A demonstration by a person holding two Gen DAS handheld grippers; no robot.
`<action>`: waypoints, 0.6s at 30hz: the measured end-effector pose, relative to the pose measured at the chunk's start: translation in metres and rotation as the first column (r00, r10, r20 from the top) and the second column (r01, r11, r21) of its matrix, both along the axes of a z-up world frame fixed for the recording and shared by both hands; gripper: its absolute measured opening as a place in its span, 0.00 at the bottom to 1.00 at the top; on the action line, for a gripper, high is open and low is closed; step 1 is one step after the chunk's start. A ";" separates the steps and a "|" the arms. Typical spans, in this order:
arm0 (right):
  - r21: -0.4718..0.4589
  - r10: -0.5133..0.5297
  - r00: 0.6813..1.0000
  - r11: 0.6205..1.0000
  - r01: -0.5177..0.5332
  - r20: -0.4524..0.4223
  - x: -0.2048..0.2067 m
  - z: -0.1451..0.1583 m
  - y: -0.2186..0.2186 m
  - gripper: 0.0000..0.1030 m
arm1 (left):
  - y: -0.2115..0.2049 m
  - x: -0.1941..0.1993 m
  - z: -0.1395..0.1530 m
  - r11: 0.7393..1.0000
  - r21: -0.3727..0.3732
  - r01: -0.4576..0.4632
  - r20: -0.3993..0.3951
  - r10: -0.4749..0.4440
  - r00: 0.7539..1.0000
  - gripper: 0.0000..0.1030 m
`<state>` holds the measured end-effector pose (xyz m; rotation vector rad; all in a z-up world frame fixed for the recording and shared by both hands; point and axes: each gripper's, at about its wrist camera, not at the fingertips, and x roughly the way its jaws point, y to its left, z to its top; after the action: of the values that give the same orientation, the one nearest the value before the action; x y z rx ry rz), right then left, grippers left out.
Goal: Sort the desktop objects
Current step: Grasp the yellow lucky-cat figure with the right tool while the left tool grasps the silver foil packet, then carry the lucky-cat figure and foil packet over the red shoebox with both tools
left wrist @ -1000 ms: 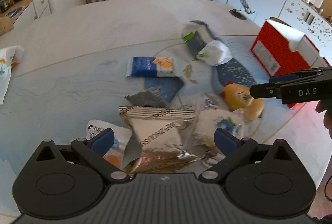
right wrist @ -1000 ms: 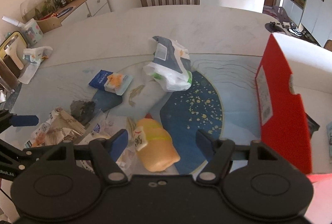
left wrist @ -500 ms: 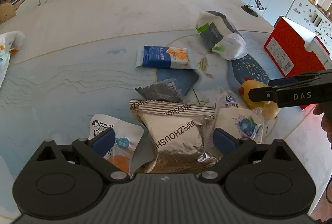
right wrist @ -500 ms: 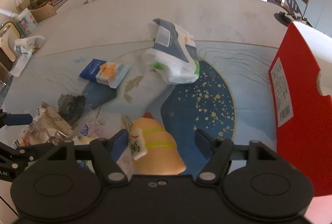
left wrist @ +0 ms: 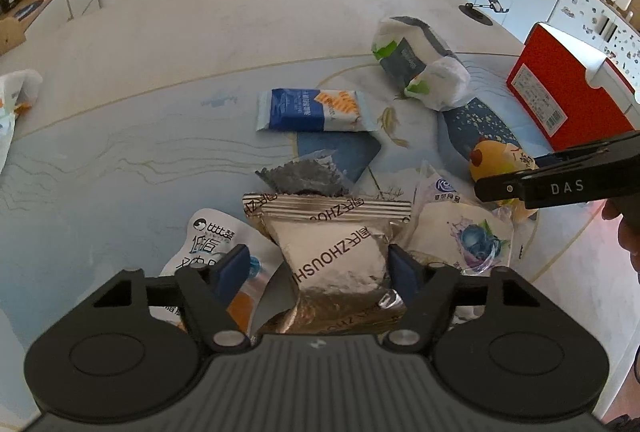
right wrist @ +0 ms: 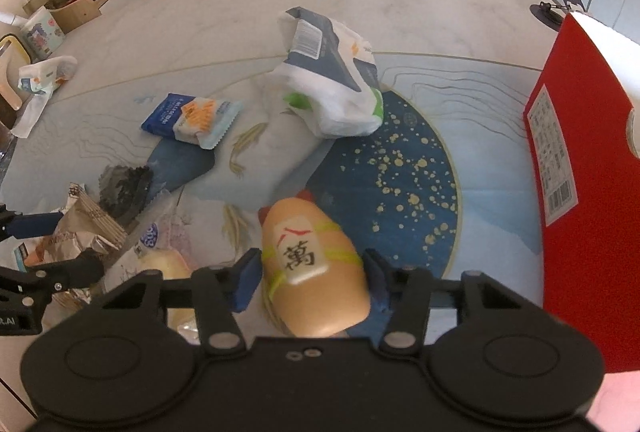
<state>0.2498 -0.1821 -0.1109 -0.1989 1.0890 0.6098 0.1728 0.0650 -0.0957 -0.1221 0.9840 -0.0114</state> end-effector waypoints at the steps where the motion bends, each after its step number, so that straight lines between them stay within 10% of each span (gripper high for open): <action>1: 0.003 -0.003 1.000 1.000 0.003 -0.002 0.000 0.000 -0.001 0.50 | 0.000 0.000 0.001 1.000 -0.007 0.006 0.005 -0.005 1.000 0.60; 18: 0.019 -0.040 0.999 0.999 0.040 0.032 -0.007 0.015 -0.011 0.47 | -0.002 -0.003 0.012 1.000 -0.027 -0.006 0.015 0.007 1.000 0.44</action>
<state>0.2424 -0.1928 -0.0957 -0.1704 1.0540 0.5787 0.1698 0.0627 -0.0834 -0.1502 0.9682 -0.0200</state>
